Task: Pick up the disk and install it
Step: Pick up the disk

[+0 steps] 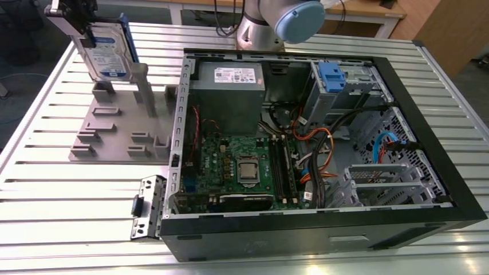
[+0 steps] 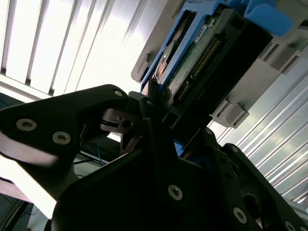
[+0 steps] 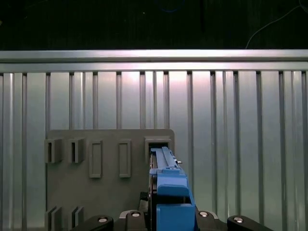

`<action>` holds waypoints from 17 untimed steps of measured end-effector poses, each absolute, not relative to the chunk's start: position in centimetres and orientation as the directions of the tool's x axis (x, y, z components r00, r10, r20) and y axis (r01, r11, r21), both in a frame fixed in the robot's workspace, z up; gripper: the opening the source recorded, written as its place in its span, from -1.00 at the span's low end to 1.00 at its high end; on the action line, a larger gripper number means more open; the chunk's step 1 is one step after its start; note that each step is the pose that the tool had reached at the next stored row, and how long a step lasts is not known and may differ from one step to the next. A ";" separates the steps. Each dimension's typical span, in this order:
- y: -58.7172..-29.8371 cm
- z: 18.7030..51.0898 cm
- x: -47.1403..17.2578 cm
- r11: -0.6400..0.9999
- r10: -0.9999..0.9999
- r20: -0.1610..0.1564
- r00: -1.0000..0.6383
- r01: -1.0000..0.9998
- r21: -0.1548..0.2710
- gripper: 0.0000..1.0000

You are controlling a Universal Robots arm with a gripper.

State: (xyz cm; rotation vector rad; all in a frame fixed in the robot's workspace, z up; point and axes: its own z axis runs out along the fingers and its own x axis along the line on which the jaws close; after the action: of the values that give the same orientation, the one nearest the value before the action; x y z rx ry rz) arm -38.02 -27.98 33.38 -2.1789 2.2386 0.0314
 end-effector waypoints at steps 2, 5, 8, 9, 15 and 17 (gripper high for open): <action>-28.0 33.6 -38.0 0.027 -0.999 -0.027 -0.027 -1.000 0.002 -0.27; -28.0 33.9 -38.0 0.027 -0.999 -0.027 -0.027 -1.000 0.002 -0.27; -28.0 34.2 -38.0 0.027 -0.999 -0.027 -0.027 -1.000 0.002 -0.27; -28.0 34.3 -38.0 0.027 -0.999 -0.027 -0.027 -1.000 0.002 -0.27; -28.0 34.8 -38.0 0.027 -0.999 -0.027 -0.027 -1.000 0.002 -0.27; -28.0 35.0 -38.0 0.027 -0.999 -0.027 -0.027 -1.000 0.002 -0.27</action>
State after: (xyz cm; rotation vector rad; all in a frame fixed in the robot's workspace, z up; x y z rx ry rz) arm -38.03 -27.98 34.96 -2.1790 2.2386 0.0315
